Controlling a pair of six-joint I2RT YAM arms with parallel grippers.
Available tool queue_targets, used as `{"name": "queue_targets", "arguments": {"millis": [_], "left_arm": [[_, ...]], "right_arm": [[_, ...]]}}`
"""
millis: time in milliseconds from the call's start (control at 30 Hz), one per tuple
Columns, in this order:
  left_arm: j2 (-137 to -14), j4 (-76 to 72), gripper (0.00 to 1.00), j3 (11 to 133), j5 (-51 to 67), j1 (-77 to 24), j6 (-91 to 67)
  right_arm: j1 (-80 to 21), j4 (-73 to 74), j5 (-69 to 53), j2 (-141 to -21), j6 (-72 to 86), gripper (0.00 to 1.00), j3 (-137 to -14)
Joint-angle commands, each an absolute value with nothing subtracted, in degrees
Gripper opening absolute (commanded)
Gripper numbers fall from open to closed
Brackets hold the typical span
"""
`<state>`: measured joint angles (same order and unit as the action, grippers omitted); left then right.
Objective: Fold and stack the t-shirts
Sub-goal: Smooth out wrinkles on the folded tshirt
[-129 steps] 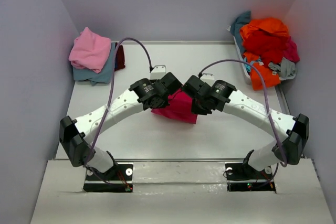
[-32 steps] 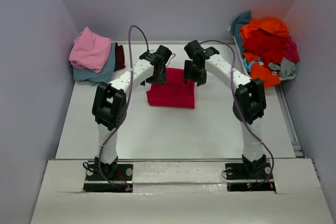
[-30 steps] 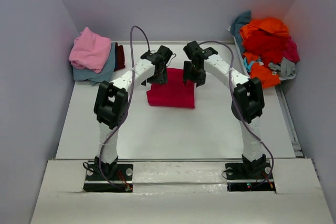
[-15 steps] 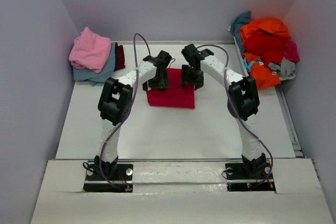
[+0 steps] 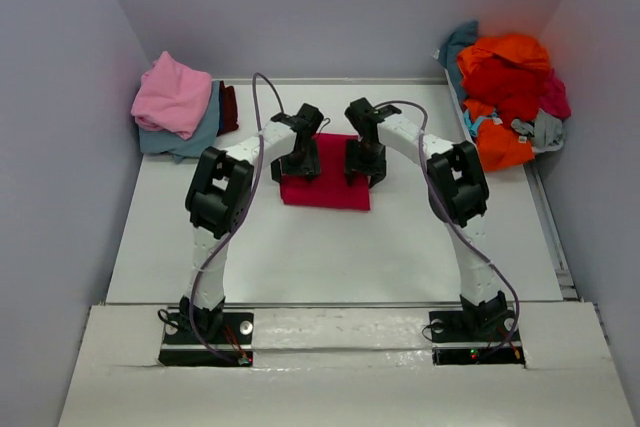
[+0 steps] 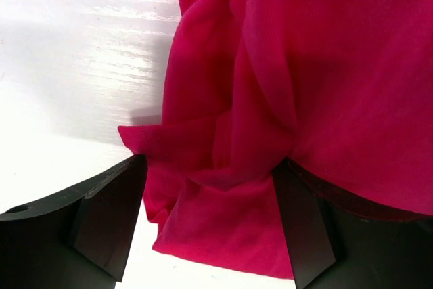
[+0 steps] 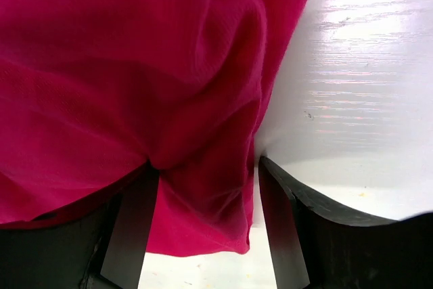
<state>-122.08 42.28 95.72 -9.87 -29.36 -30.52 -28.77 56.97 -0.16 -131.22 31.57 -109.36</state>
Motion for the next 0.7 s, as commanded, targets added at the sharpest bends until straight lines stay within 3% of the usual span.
{"name": "queue_targets", "arguments": {"millis": [0,367,667], "left_arm": [[-119.9,43.1,0.85,93.3,-9.7,-29.0,-31.6],[-116.6,44.9,0.85,99.3,-15.1,-29.0,-31.1],[-113.8,41.2,0.85,98.7,-12.0,-29.0,-30.2]], "right_arm": [[-29.0,55.0,-2.4,-133.4,31.6,0.66,-106.4],[-29.0,62.0,1.4,-129.2,30.1,0.65,-118.6],[-29.0,66.7,1.9,-126.3,29.5,0.66,-125.2]]}}
